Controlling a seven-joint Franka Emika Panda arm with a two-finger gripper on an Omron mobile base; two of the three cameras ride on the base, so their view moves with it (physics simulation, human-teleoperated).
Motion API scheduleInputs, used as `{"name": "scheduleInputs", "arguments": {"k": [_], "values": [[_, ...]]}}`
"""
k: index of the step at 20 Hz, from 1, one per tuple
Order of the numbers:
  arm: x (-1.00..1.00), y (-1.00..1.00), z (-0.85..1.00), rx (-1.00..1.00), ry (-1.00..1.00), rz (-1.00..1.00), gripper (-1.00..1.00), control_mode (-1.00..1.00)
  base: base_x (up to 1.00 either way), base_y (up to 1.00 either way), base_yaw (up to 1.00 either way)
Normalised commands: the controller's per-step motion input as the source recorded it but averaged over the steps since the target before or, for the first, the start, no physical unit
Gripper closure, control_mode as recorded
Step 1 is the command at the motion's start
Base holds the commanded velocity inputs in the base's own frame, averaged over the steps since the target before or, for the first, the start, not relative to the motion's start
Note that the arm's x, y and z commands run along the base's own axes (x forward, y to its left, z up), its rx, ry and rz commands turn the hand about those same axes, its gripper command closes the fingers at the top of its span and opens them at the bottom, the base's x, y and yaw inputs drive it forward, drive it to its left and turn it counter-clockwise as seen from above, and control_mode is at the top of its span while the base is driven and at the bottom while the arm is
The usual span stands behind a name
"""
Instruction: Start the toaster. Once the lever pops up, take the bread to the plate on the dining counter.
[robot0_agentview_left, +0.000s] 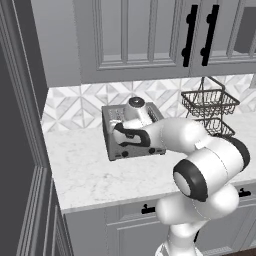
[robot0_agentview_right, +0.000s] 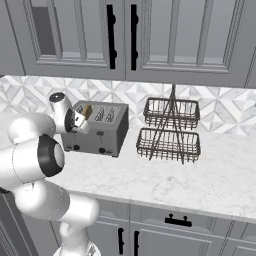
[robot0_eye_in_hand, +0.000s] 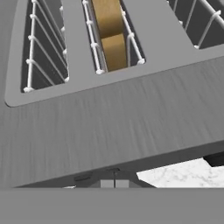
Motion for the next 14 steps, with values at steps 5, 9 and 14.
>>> {"name": "scheduleInputs", "arguments": {"k": [5, 9, 14], "values": [[0.00, 0.35, -0.86, 0.01, 0.05, 0.01, 1.00, -1.00, 0.00, 0.00, 0.00], [-0.04, 0.39, -0.99, 0.00, 0.00, 0.02, 1.00, -1.00, 0.00, 0.00, 0.00], [-0.13, 0.47, -1.00, 0.00, 0.01, 0.01, 1.00, -1.00, 0.00, 0.00, 0.00]]}}
